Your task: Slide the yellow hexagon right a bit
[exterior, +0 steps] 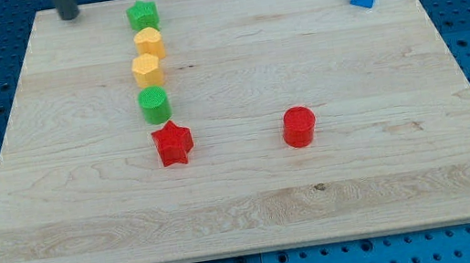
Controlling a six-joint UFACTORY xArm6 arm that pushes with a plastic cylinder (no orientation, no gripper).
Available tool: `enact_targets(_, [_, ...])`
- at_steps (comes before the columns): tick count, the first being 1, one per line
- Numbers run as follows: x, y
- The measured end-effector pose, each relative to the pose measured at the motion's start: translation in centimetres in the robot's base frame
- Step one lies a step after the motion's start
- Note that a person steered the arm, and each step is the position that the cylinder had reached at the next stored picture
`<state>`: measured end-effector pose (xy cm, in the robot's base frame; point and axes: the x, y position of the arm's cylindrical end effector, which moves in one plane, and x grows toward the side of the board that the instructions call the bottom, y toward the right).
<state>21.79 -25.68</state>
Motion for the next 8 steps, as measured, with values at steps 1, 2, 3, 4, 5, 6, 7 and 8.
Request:
enact_targets(1, [3.0, -0.2])
enact_targets(2, [8.1, 0.1])
enact_targets(3, [12.7, 2.2])
enact_targets(4, [15.1, 5.7])
enact_targets(5, [14.9, 5.7])
enact_targets(6, [14.7, 6.1])
enact_targets(7, [14.7, 8.3])
enact_targets(8, [14.6, 12.4])
